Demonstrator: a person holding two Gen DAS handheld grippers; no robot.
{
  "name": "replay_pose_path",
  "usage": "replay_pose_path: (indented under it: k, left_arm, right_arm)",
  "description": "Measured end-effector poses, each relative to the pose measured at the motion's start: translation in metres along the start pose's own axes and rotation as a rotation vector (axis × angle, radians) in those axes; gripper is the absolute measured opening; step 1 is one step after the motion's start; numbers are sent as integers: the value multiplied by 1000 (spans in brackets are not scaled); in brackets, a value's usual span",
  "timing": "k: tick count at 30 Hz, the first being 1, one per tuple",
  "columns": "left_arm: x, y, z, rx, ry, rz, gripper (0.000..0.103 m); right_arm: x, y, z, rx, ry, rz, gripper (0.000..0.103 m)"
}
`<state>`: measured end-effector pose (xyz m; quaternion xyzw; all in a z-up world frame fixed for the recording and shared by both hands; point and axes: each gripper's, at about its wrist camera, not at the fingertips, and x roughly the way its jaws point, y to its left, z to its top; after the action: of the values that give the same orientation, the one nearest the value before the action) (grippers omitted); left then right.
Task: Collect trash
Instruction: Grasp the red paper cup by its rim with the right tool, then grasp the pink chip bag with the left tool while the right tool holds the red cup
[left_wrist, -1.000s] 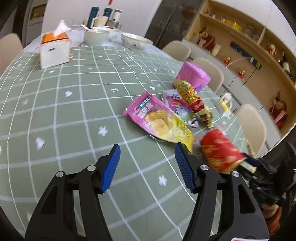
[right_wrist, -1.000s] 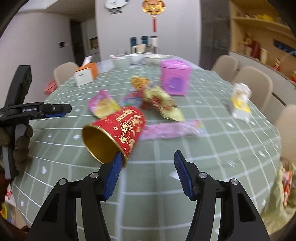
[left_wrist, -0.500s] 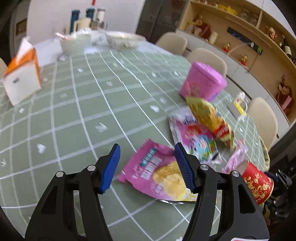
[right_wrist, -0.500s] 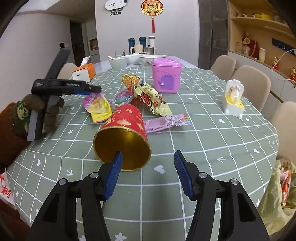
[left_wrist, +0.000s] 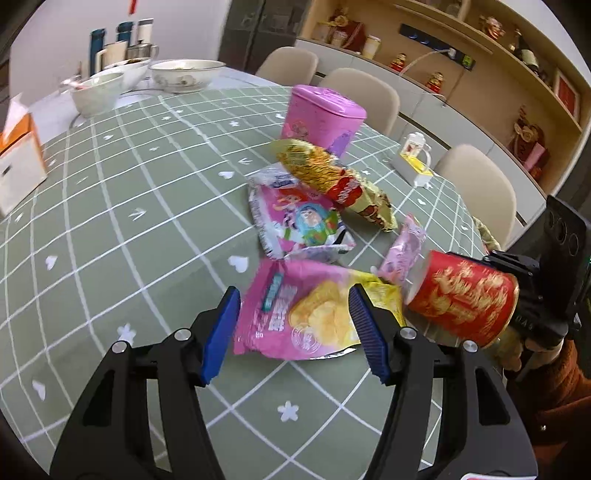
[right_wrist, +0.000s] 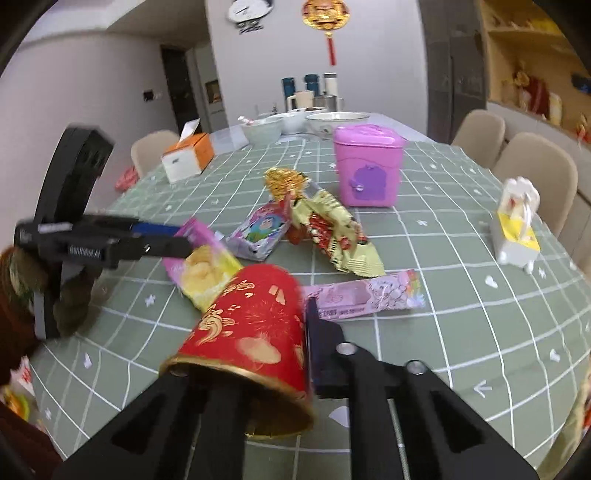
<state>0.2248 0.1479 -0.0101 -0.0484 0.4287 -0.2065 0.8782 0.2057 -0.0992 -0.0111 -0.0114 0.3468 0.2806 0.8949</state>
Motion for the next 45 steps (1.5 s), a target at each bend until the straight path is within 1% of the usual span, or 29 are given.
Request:
replay_pose_path:
  k: [2,5,7,10,11,13,14,16,17,19,20,21,24,26,29,31,34,35,36,38,39,41,42,43,45]
  left_arm:
    - [-6,2,-5,-25,1,19,58]
    - [-14,-1,-14,-37,12,58,58]
    - [-22,-5,-20,-47,24,42,58]
    - [-29,-8,-24,-65,41,2,58]
    - [-30,-9,-25,-69,39,3,58]
    - [-31,-10,-23,-64,8,45,58]
    - [-31,-8,-20,-56,-28,66,58]
    - [-29,-6,-12,-15,-74,54,58]
    - [-26,-4,-6,32,-103,54,58]
    - [-18,-4,2,110,-114,57,58]
    - [-12,-3,7,146,-113,62,58]
    - [-5,-1,14,161,-109,70,58]
    - [15,10,25,104,-52,47,58]
    - [26,16,25,50,-7,29,58]
    - [25,11,11,39,43,17,58]
    - [18,1,-2,61,60,-18,58]
    - [7,-18,-21,100,100,-93,58]
    - [2,-27,-28,134,117,-128,58]
    - [-1,-31,-31,155,120,-136,58]
    - [-9,-39,-35,196,105,-129,58]
    - [-13,-38,-34,201,82,-116,58]
    - [-17,-33,-29,190,39,-98,58]
    - [-16,-30,-26,181,23,-76,58]
    - [-13,-26,-22,170,19,-46,58]
    - [-4,-22,-19,161,35,-29,58]
  right_arm:
    - [-10,-11,-6,41,-18,-24,6]
    - [-27,-28,-15,84,-37,-67,5]
    - [-38,-36,-21,97,-48,-101,5]
    - [-48,-44,-25,108,-62,-122,5]
    - [-50,-45,-27,109,-68,-123,5]
    - [-53,-45,-28,109,-80,-120,5]
    - [-54,-45,-29,107,-84,-117,5]
    - [-56,-41,-33,93,-87,-107,5]
    - [-56,-39,-34,83,-85,-103,5]
    - [-56,-34,-39,66,-78,-103,5]
    - [-57,-33,-41,60,-76,-105,5]
    - [-57,-33,-44,58,-74,-106,5]
    - [-61,-35,-49,70,-74,-110,5]
    - [-63,-38,-51,82,-76,-116,5]
    - [-67,-45,-54,99,-74,-128,5]
    - [-66,-50,-55,117,-71,-128,5]
    - [-64,-55,-55,144,-71,-119,5]
    - [-64,-55,-54,144,-72,-119,5]
    - [-63,-54,-54,143,-73,-117,5]
    - [-63,-52,-55,137,-74,-115,5]
    - [-64,-51,-55,131,-75,-117,5]
    - [-66,-50,-56,129,-76,-119,5]
    - [-67,-50,-57,132,-78,-119,5]
    - [-68,-50,-58,134,-79,-119,5]
    - [-70,-50,-60,134,-81,-123,5]
